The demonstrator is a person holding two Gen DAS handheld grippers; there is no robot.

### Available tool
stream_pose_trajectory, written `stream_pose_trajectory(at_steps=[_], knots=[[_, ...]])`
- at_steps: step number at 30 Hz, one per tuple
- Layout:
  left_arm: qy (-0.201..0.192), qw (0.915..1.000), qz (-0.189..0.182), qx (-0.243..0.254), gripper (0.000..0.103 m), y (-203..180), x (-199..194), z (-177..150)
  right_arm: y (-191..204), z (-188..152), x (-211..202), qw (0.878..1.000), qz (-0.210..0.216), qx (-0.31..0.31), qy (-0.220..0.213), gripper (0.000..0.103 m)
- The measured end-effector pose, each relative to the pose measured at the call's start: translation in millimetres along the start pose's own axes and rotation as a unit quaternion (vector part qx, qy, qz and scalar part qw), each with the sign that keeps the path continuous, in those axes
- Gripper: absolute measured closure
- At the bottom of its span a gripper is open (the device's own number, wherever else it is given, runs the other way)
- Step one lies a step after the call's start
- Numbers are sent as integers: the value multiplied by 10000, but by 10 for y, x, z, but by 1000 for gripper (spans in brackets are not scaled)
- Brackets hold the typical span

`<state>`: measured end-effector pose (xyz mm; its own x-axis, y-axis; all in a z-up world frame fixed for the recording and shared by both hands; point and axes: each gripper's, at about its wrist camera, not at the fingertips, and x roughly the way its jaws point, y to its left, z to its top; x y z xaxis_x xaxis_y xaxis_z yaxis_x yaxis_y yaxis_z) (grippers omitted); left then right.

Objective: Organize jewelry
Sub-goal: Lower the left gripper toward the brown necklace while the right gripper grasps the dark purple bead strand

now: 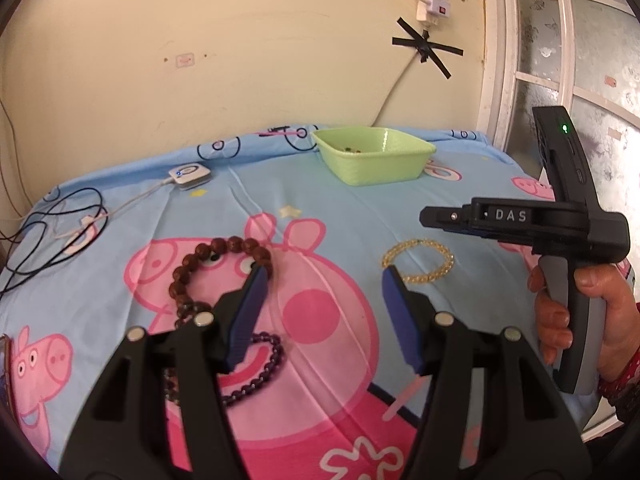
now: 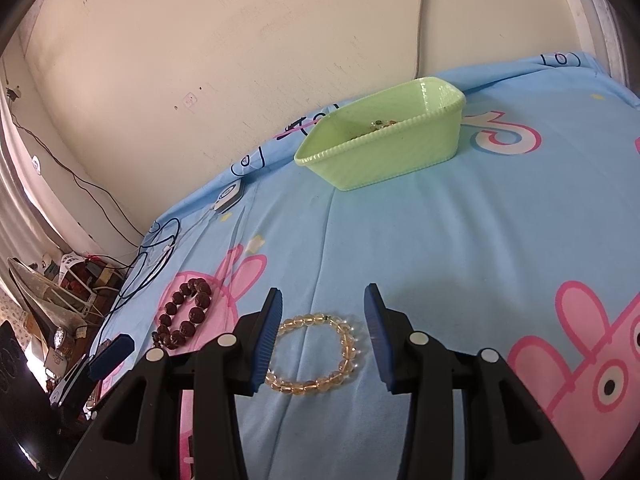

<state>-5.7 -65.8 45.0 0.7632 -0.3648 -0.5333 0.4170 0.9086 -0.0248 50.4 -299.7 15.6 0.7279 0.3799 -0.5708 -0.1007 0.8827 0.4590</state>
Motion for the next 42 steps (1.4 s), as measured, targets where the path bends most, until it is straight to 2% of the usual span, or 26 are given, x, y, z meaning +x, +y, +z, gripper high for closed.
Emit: stream_pose_trajectory(at_steps=[7,8,9,11,19,23,25,28,31,35,37,42], knots=[[-113,9998,163,22,45,-18,-49,-8,-4,-1,-1,10000,-24,6,6,85],[-142,9997,181,6,41,-13,-61,-10,-6,-2,-2,10000,-23,5,9,85],[-172,9997,196,-12,31,-5,-73,-12,-3,-2,-2,10000,-24,5,4,85],[-263,9994,219,-65,27,18,-105,-15,0,-4,-2,10000,-24,7,1,85],[-280,9985,185,-439,27,168,-128,-23,-4,-11,-12,10000,4,-8,-3,85],[105,9980,-17,-618,27,392,-109,-42,8,-5,-14,10000,35,-48,12,85],[217,9969,0,-754,27,571,-145,-65,52,4,-2,9998,68,-162,90,85],[262,9925,55,-1191,27,970,-254,-112,164,28,16,9989,222,-358,211,85],[285,9810,199,-1909,27,1447,-317,-198,329,63,54,9968,391,-605,333,85],[317,9659,192,-2561,27,1782,-325,-305,549,67,156,9925,589,-931,521,85],[321,9649,202,-2598,27,1810,-326,-309,652,50,248,9896,692,-1044,705,85],[531,9697,97,-2384,27,1682,-228,-304,896,-36,420,9810,857,-1385,1058,86]])
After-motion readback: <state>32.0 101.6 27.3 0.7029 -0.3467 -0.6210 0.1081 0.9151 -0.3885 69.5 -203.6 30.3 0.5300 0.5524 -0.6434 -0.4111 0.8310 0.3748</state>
